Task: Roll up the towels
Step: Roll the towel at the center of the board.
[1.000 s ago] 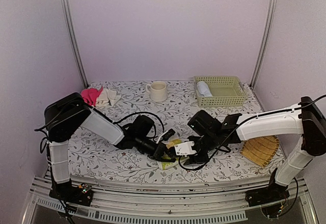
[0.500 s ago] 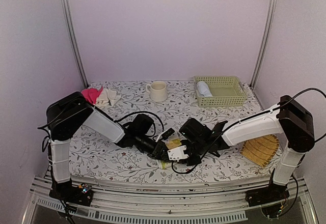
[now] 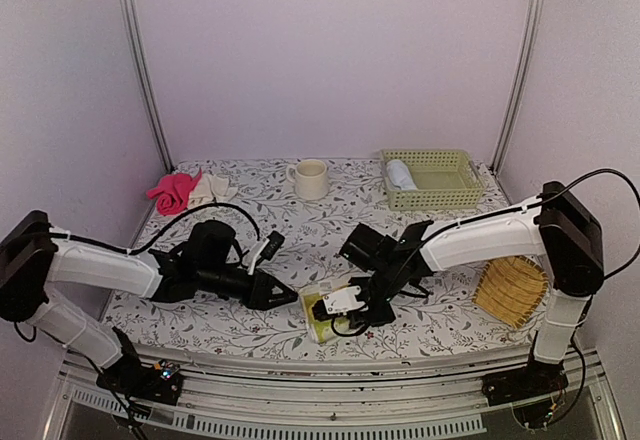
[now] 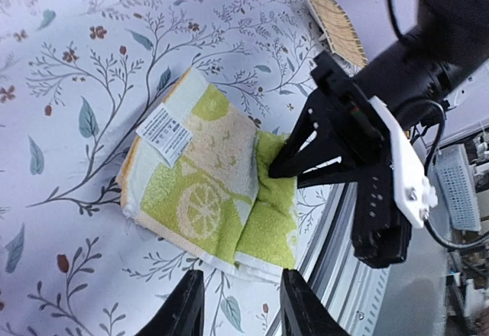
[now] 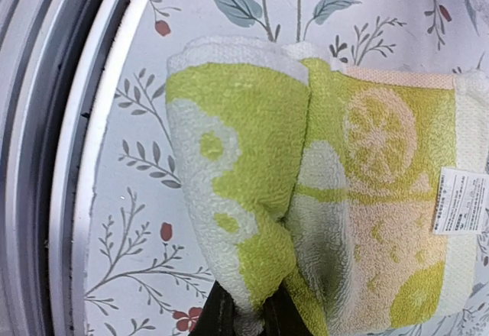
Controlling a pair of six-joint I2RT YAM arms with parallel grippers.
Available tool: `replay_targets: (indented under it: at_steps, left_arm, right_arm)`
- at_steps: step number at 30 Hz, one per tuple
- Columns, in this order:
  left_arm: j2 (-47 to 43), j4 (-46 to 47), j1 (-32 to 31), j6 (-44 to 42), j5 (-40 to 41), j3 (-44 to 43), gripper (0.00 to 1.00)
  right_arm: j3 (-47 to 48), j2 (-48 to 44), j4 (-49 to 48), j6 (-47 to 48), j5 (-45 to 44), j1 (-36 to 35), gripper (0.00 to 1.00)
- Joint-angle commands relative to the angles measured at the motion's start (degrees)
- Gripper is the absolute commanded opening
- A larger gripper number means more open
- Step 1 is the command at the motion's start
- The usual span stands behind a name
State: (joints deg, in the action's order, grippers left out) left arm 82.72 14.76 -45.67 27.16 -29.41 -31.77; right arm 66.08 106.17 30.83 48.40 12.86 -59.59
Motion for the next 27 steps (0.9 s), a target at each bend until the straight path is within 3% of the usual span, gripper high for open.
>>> replay_targets:
  at_steps: [1,6,10,20,27]
  left_arm:
    - [-13.13,3.39,-8.37,-4.58,15.07,8.59,0.36]
    - [-28.38,7.2,-17.89,-8.17,30.22,18.68,0.38]
    - [-31.22,3.16,-22.14,-12.33,34.97,18.37,0.39]
    - [-8.17,-2.7,-28.25,-26.85,35.56,4.03,0.44]
    - [6.4,-4.25,-31.62,-35.26,43.95,-5.93,0.49]
  right_arm:
    - [7.22,7.1,19.12,-4.77,9.64,0.25,0.07]
    - [17.77,15.28,28.12,-4.88,18.16,3.84,0.07]
    - [25.58,22.95,35.99,-2.96,22.5,7.3,0.07]
    - [35.27,33.43,43.41,-2.32,25.73,9.34,0.09]
    - [35.14,33.79,43.35,-2.91,26.12,9.34,0.1]
